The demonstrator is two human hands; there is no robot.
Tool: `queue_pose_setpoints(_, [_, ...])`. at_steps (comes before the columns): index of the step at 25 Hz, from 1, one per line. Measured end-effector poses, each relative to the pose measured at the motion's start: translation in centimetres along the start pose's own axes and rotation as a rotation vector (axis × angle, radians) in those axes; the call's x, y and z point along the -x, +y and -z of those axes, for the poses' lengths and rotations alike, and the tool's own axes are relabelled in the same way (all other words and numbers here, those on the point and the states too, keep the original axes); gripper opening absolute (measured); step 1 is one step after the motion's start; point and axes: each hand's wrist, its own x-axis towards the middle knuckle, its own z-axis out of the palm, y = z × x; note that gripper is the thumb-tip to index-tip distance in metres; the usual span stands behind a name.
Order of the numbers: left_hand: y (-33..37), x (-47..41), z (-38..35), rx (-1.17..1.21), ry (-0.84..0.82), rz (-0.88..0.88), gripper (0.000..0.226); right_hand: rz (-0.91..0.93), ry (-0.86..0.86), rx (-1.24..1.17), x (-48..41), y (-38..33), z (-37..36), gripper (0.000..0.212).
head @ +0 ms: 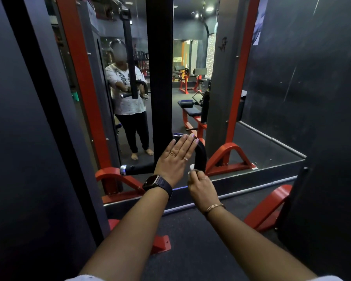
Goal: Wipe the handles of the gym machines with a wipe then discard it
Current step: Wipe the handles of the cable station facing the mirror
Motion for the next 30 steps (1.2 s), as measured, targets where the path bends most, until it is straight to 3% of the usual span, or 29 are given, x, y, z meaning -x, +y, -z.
queue_pose_setpoints(2, [0.0, -0.1, 0.1, 0.017, -0.026, 0.008, 0.075, -0.01, -0.049, -0.04, -0.1, -0.4, -0.1, 0.019])
queue_pose_setpoints(6, [0.5, 0.1, -0.1, 0.047, 0.013, 0.061, 0.063, -0.127, 0.084, -0.043, -1.8, 0.4, 0.3, 0.019])
queue_pose_setpoints(11, [0.6, 0.2, 0.1, 0.061, -0.065, 0.085, 0.076, 0.033, 0.043, -0.087, 0.8, -0.2, -1.2, 0.018])
queue_pose_setpoints(16, [0.9, 0.1, 0.3, 0.057, -0.097, 0.112, 0.076, -0.002, 0.085, -0.087, -0.5, 0.7, -1.6, 0.022])
queue_pose_setpoints(20, [0.9, 0.0, 0.6, 0.07, -0.122, 0.141, 0.086, 0.028, 0.102, -0.179, 4.0, 0.3, -3.3, 0.03])
queue_pose_setpoints(22, [1.0, 0.0, 0.7, 0.092, -0.116, 0.144, 0.082, -0.273, 0.036, -0.423, 6.3, 0.4, -4.1, 0.029])
queue_pose_setpoints(25, [1.2, -0.1, 0.7, 0.126, -0.09, 0.154, 0.072, -1.148, -0.131, -1.075, 6.1, 0.7, -4.8, 0.017])
queue_pose_setpoints(26, [1.3, -0.1, 0.7, 0.14, -0.09, 0.165, 0.071, -1.351, -0.162, -1.336, 5.1, 0.8, -4.7, 0.017])
queue_pose_setpoints(28, [1.5, -0.2, 0.7, 0.162, -0.111, 0.186, 0.072, -1.555, -0.123, -1.91, 2.5, 0.6, -4.4, 0.026])
queue_pose_setpoints(30, [1.5, -0.2, 0.9, 0.168, -0.133, 0.196, 0.073, -1.686, 0.03, -2.403, 0.2, 0.3, -3.8, 0.029])
